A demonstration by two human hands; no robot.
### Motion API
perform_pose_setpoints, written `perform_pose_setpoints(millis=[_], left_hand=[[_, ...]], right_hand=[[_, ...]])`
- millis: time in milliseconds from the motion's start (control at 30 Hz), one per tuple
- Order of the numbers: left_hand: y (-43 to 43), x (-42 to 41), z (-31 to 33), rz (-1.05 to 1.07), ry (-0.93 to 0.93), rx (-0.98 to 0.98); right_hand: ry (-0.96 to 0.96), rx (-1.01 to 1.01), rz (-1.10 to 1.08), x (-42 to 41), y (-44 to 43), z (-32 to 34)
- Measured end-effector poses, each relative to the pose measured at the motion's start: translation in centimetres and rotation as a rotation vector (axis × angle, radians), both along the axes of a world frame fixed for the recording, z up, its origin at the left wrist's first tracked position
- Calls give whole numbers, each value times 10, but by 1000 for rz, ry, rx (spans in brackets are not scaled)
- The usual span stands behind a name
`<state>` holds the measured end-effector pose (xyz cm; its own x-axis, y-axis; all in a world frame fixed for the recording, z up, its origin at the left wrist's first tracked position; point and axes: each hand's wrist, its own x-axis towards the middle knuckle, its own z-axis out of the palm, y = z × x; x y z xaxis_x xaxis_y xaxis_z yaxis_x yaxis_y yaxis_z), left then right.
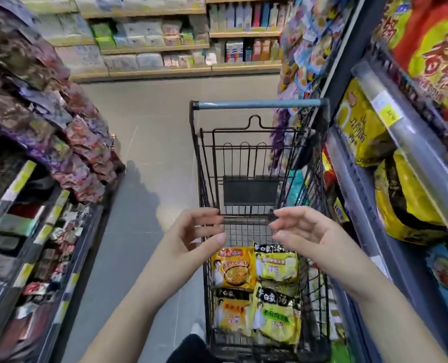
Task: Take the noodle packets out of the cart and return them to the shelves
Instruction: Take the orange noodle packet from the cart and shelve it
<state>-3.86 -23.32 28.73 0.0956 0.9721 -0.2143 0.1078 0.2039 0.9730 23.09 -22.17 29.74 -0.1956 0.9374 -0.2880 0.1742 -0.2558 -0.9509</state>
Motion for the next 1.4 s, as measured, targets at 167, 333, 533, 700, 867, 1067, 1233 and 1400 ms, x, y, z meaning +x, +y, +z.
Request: perform_pose_setpoints(millis=[167,333,533,700,867,1067,1233,1400], left_hand=[[22,-2,-55,26,34,-158],[28,-1,-114,24,54,-316],[38,-1,-158,37,33,-386],[46,-8,-173,33,28,-396],[52,-16,-178,47,26,-404],[56,-21,-180,48,16,-400],[56,-25,-184,26,-15,-414],[55,-25,-187,38,-61,-423]], right_hand=[[-41,-111,-38,2,26,-57],[-123,-274,-47,0,48,-135],[-181,-447,-34,-10,65,-233],[-264,-539,3,-37,65,-302],[-432,-537,11,-71,60,-342],[-565,-523,-65,-91,65,-366],[-452,-630,-138,-101,70,-369],[-416,-694,-151,-93,74,-371]])
